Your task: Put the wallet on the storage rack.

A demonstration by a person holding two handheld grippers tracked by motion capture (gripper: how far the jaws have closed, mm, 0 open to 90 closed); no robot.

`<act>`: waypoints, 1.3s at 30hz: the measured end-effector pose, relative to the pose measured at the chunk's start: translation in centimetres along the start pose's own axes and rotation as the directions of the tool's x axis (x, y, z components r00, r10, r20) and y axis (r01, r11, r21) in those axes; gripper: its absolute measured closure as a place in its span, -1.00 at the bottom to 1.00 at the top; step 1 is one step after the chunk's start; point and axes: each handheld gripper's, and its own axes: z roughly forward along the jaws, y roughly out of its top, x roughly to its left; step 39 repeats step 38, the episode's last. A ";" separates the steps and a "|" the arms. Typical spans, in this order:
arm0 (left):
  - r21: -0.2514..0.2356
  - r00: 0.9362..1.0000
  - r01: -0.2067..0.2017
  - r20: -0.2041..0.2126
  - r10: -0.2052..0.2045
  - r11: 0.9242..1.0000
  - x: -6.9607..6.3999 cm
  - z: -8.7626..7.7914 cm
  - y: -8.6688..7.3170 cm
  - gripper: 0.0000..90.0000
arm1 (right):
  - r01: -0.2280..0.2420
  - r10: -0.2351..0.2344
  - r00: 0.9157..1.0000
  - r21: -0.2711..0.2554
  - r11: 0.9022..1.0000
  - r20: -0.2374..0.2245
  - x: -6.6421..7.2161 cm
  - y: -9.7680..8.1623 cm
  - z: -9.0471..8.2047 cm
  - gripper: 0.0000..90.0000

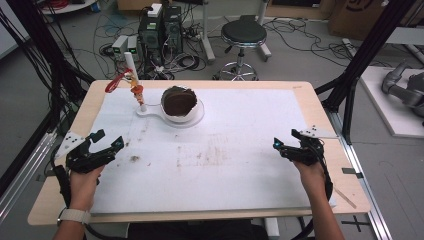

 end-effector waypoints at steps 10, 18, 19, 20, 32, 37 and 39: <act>0.030 0.999 -0.045 0.015 0.044 0.999 -0.5 0.5 -0.6 -0.51 | -0.007 0.007 1.000 0.010 1.000 -0.005 0.1 -0.2 0.2 -0.53; 0.005 0.999 -0.047 0.021 0.047 0.999 -0.7 -0.1 -0.4 -0.51 | -0.010 0.010 1.000 0.002 1.000 0.014 0.6 -0.1 -0.4 -0.53; 0.003 0.999 -0.048 0.020 0.048 0.999 -0.7 -0.1 -0.4 -0.51 | -0.008 0.008 1.000 0.000 1.000 0.014 0.6 -0.1 -0.4 -0.53; 0.003 0.999 -0.048 0.021 0.048 0.999 -0.6 -0.1 -0.4 -0.51 | -0.007 0.007 1.000 -0.001 1.000 0.017 0.7 -0.1 -0.4 -0.53; 0.000 0.999 -0.040 0.023 0.040 0.999 -0.5 0.0 -0.6 -0.51 | -0.004 0.004 1.000 0.011 1.000 0.019 0.7 -0.2 0.0 -0.53; -0.003 0.999 -0.040 0.026 0.040 0.999 -0.5 0.3 -0.7 -0.51 | -0.001 0.001 1.000 0.010 1.000 0.016 0.7 -0.2 -0.1 -0.53; -0.003 0.999 -0.039 0.027 0.040 0.999 -0.5 0.4 -0.7 -0.51 | -0.002 0.002 1.000 0.012 1.000 0.016 0.7 -0.2 -0.2 -0.53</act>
